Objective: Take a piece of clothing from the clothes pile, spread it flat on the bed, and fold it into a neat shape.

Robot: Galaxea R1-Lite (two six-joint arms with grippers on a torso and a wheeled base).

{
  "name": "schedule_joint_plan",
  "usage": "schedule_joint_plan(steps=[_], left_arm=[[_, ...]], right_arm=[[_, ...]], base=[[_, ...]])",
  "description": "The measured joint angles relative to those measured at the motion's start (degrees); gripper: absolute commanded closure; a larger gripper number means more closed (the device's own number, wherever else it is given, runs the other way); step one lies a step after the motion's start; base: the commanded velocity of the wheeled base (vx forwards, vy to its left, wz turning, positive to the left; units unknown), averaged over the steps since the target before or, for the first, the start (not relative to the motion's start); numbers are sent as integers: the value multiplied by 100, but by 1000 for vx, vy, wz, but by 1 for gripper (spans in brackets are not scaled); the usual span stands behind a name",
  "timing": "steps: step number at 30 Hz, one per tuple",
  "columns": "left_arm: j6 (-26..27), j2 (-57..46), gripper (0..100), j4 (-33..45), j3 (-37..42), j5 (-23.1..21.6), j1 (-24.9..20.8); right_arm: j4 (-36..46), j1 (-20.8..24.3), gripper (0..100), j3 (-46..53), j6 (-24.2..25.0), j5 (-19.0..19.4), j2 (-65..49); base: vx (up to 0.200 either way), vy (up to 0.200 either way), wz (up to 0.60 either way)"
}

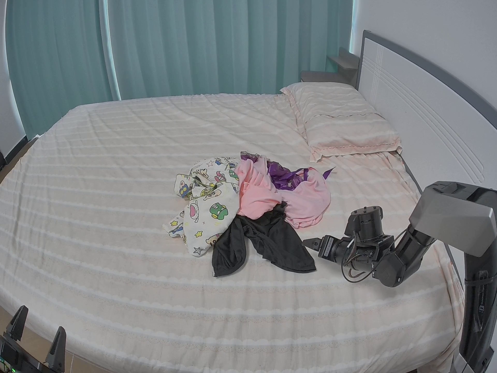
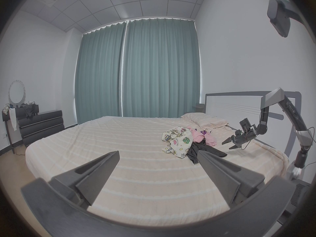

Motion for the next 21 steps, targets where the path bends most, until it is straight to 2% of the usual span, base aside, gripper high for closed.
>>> schedule_joint_plan(steps=[11, 17, 18, 21], left_arm=[[-13, 0, 0, 0, 0, 2, 0], [-11, 0, 0, 0, 0, 2, 0], [-11, 0, 0, 0, 0, 5, 0], [-10, 0, 0, 0, 0, 2, 0]], right_arm=[[55, 343, 0, -689, -39, -46, 661], [72, 455, 0, -1018, -55, -226, 964], [68, 474, 100, -1048, -55, -230, 997], [39, 553, 100, -1114, -50, -235, 1056]], base=[[0, 0, 0], [0, 0, 0], [0, 0, 0], [0, 0, 0]])
